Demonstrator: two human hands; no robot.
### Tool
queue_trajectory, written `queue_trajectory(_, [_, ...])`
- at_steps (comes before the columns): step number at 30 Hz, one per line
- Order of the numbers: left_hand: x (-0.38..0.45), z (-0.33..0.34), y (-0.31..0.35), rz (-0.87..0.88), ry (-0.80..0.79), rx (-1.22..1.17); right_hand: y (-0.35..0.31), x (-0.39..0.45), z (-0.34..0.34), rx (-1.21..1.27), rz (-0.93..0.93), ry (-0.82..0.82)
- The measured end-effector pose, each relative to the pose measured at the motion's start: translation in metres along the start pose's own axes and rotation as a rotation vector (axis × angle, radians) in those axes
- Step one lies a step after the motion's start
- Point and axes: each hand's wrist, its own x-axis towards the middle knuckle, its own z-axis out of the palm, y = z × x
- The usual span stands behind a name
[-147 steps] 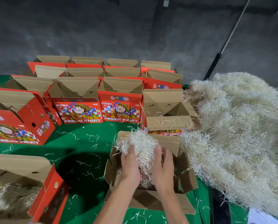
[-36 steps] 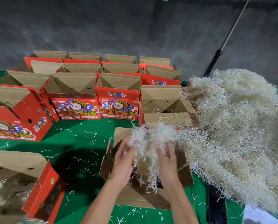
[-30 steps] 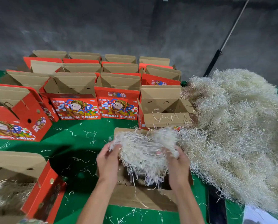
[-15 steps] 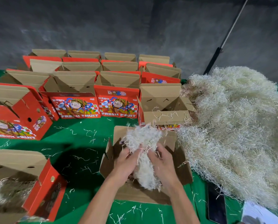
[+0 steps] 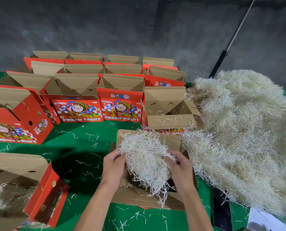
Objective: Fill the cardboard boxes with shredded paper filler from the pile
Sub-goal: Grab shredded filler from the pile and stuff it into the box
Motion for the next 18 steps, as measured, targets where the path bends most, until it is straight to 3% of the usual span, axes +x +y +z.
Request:
queue_trajectory(2, [0.004, -0.008, 0.001, -0.091, -0.002, -0.237, 0.002, 0.002, -0.013, 0.055, -0.010, 0.082])
queue_trajectory(3, [0.002, -0.004, -0.001, -0.132, -0.073, -0.291, -0.001, 0.000, -0.008, 0.085, -0.014, 0.027])
queue_trajectory(6, [-0.015, 0.021, -0.014, -0.089, -0.332, -0.098, -0.005, -0.015, 0.027, 0.058, 0.018, -0.269])
queue_trajectory(7, [-0.014, 0.022, -0.014, -0.084, -0.307, -0.097, -0.006, -0.016, 0.030, 0.055, 0.015, -0.250])
queue_trajectory(10, [0.006, -0.001, -0.011, -0.115, -0.097, -0.256, -0.012, -0.008, -0.001, 0.108, 0.065, 0.053])
queue_trajectory(12, [0.014, -0.015, -0.008, -0.063, -0.182, -0.373, -0.008, -0.006, -0.020, 0.143, 0.084, 0.109])
queue_trajectory(14, [0.006, -0.006, -0.006, -0.078, -0.405, -0.443, -0.010, -0.012, -0.009, 0.041, 0.126, -0.032])
queue_trajectory(16, [-0.008, 0.014, -0.007, -0.097, -0.517, -0.314, -0.017, -0.023, 0.017, -0.007, 0.133, -0.212])
queue_trajectory(18, [-0.010, 0.015, -0.004, -0.057, -0.331, -0.159, -0.019, -0.022, 0.022, 0.049, 0.042, -0.205])
